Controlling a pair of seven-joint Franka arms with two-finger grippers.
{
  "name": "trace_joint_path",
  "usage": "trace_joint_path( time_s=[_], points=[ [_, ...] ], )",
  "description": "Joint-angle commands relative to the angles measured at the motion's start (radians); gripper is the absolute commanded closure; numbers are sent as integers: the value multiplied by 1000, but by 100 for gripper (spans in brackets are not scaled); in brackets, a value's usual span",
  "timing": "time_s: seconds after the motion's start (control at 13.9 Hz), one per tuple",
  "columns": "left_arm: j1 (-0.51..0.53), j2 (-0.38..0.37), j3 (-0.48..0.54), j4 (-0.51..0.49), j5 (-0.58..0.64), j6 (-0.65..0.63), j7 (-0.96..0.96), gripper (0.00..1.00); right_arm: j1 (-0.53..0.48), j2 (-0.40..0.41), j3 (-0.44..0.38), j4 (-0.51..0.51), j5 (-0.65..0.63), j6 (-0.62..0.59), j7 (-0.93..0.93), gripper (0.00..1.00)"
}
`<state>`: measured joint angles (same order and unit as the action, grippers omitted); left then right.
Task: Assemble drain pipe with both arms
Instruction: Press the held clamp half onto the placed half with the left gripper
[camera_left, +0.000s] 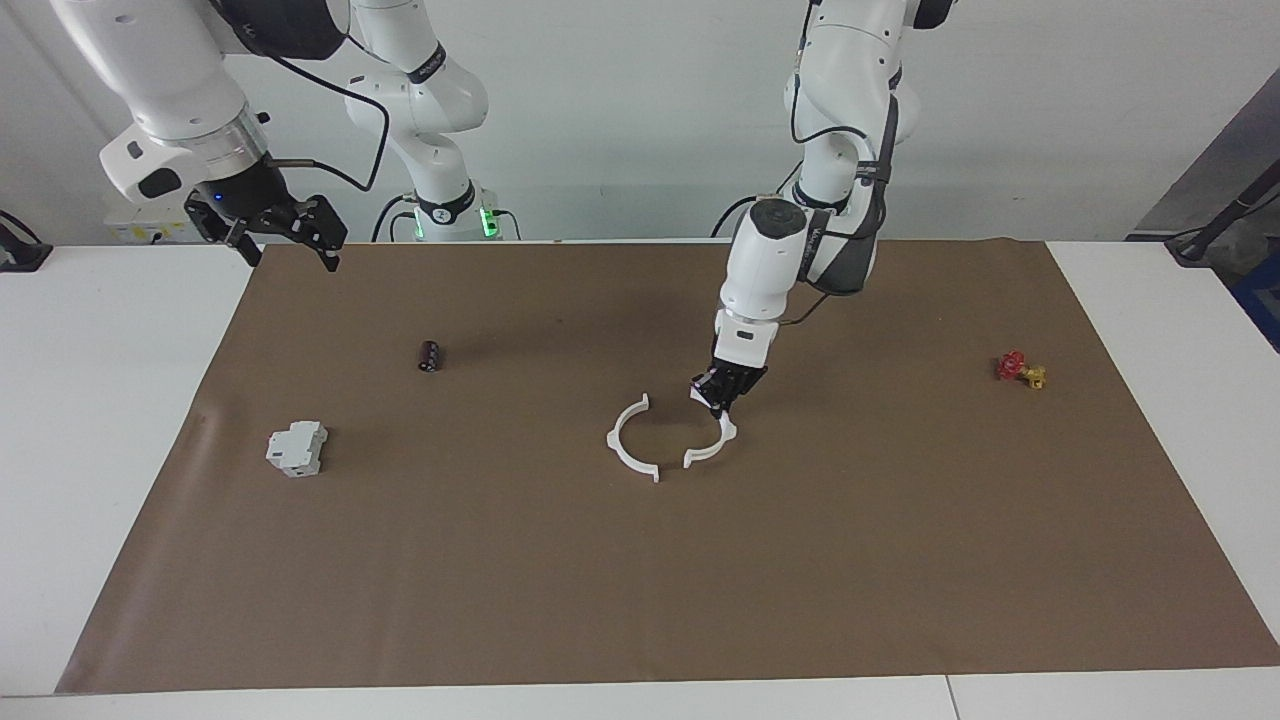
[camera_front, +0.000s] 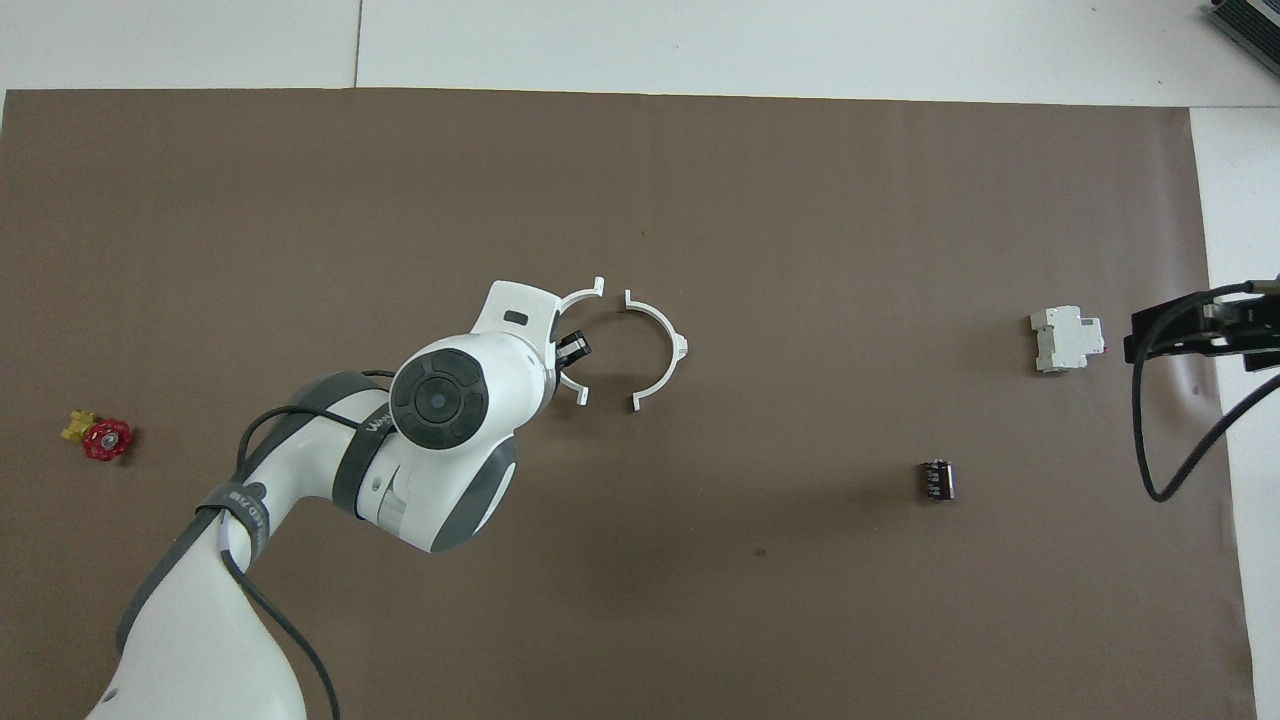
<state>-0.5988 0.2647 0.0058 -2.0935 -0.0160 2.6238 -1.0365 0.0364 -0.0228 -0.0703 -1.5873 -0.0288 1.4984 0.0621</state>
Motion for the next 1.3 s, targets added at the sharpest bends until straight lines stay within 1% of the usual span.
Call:
trace_joint_path(
  time_s=[0.0, 0.07, 0.14, 0.29, 0.43, 0.5, 0.58, 0.65, 1.01, 1.22],
  points=[
    [-21, 28, 22, 35, 11, -7, -69, 100, -9, -9, 4, -17, 6, 19, -22, 0],
    [-24, 28, 25, 53, 13, -57, -101, 100, -10, -9, 3, -17, 6, 20, -22, 0],
    [-29, 28, 25, 85, 19, -133, -128, 100, -10, -9, 4, -17, 6, 20, -22, 0],
    [-29, 42, 29, 173, 34, -264, -172, 100, -10, -9, 4, -17, 6, 19, -22, 0],
    [-33, 69, 29, 222, 106, -303, -242, 100, -10, -9, 3, -17, 6, 19, -22, 0],
    [-57, 91, 29, 240, 147, -330, -290, 100, -10, -8, 4, -17, 4, 19, -22, 0],
    [-65, 109, 29, 259, 180, -350, -322, 100, -10, -9, 4, -17, 6, 19, -22, 0],
    [-67, 113, 29, 268, 191, -363, -327, 100, -10, -9, 4, -17, 6, 19, -22, 0],
    [-81, 116, 28, 260, 194, -360, -355, 100, -10, -9, 3, -17, 6, 17, -24, 0],
    [-85, 116, 25, 237, 195, -347, -410, 100, -10, -9, 4, -17, 6, 16, -24, 0]
  ],
)
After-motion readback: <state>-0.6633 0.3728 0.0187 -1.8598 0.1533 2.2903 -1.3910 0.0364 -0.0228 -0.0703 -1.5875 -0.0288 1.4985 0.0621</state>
